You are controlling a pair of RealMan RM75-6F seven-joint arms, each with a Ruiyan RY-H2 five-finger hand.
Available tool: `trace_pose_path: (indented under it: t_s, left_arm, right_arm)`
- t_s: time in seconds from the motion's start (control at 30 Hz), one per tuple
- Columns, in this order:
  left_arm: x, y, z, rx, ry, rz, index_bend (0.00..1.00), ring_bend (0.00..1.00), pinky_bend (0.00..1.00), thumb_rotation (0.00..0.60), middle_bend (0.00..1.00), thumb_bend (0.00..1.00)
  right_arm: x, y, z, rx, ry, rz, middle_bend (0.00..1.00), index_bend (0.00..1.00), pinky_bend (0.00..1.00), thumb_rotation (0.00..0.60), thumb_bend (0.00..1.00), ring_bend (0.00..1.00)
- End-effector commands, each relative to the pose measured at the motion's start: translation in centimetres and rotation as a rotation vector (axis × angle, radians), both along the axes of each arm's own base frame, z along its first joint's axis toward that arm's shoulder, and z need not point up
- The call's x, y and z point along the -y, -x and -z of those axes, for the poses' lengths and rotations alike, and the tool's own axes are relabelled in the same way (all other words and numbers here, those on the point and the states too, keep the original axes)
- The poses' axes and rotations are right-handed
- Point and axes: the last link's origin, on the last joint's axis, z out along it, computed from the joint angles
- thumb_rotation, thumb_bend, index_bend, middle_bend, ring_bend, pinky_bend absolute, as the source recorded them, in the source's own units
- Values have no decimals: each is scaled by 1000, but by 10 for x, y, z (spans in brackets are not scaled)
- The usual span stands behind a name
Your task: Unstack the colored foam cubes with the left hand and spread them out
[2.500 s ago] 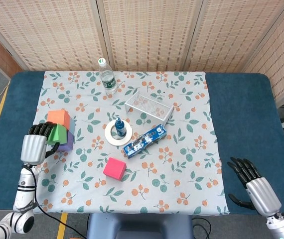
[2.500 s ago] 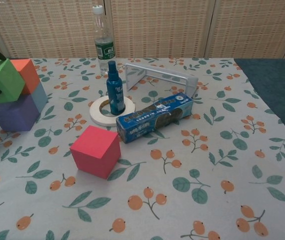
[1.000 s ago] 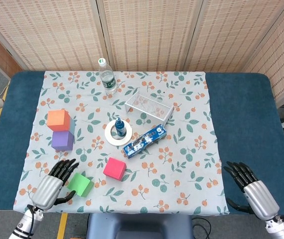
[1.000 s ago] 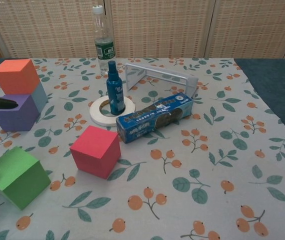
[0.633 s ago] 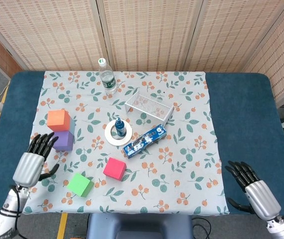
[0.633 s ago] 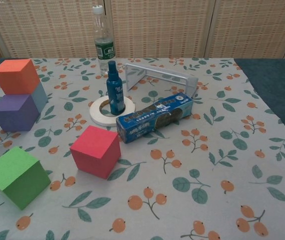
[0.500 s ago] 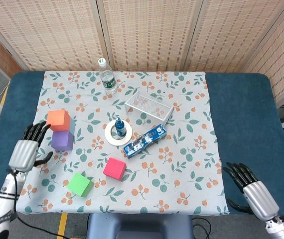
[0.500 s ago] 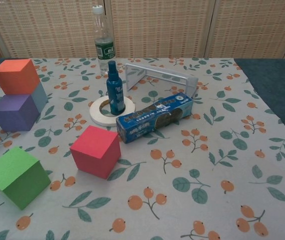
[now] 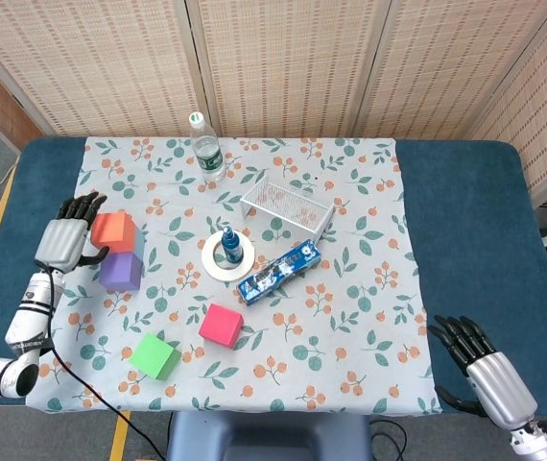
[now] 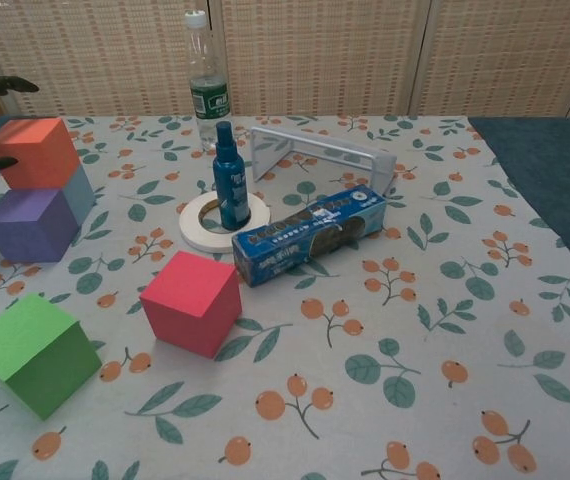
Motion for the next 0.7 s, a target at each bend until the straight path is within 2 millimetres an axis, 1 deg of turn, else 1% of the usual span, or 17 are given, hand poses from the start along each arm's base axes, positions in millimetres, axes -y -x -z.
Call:
trace_pose_path:
  t_s: [0.03, 0.2, 0.27, 0.3, 0.5, 0.53, 0.57, 0.67, 0.7]
  left_arm:
    - [0, -5, 3, -4, 52, -9, 0, 0, 19, 600, 0, 334]
    - [-2, -9, 4, -5, 56, -6, 0, 0, 30, 600, 0, 334]
    - [-5, -9, 7, 0, 61, -16, 0, 3, 48, 600, 0, 333]
    - [-6, -9, 8, 1, 64, -23, 0, 22, 63, 600, 0, 331]
    - [-15, -10, 16, 9, 67, -41, 0, 298, 197, 600, 3, 319]
    - [-16, -10, 16, 13, 61, -39, 0, 349, 220, 600, 30, 317]
    - [-17, -11, 16, 12, 49, -35, 0, 378, 236, 600, 65, 318]
    - [-19, -12, 17, 3, 20, -19, 28, 511, 333, 600, 331, 356]
    - [-20, -12, 17, 2, 11, -16, 39, 540, 359, 600, 379, 370]
  right_arm:
    - [0, 0, -1, 2, 7, 2, 0, 0, 0, 600, 152, 0]
    - [0, 0, 1, 2, -2, 3, 0, 0, 0, 600, 152, 0]
    - [0, 0, 0, 3, -2, 2, 0, 0, 0, 600, 151, 0]
    - [0, 0, 0, 4, 0, 2, 0, 0, 0, 600, 151, 0]
    - [1, 1, -2, 5, 5, 9, 0, 0, 0, 600, 152, 0]
    - [1, 1, -1, 4, 5, 10, 0, 0, 0, 600, 152, 0]
    - [1, 2, -1, 4, 3, 11, 0, 0, 0, 600, 152, 0]
    - [2, 2, -1, 2, 1, 15, 0, 0, 0, 600, 152, 0]
    - [2, 2, -1, 1, -1, 17, 0, 0, 0, 600, 152, 0]
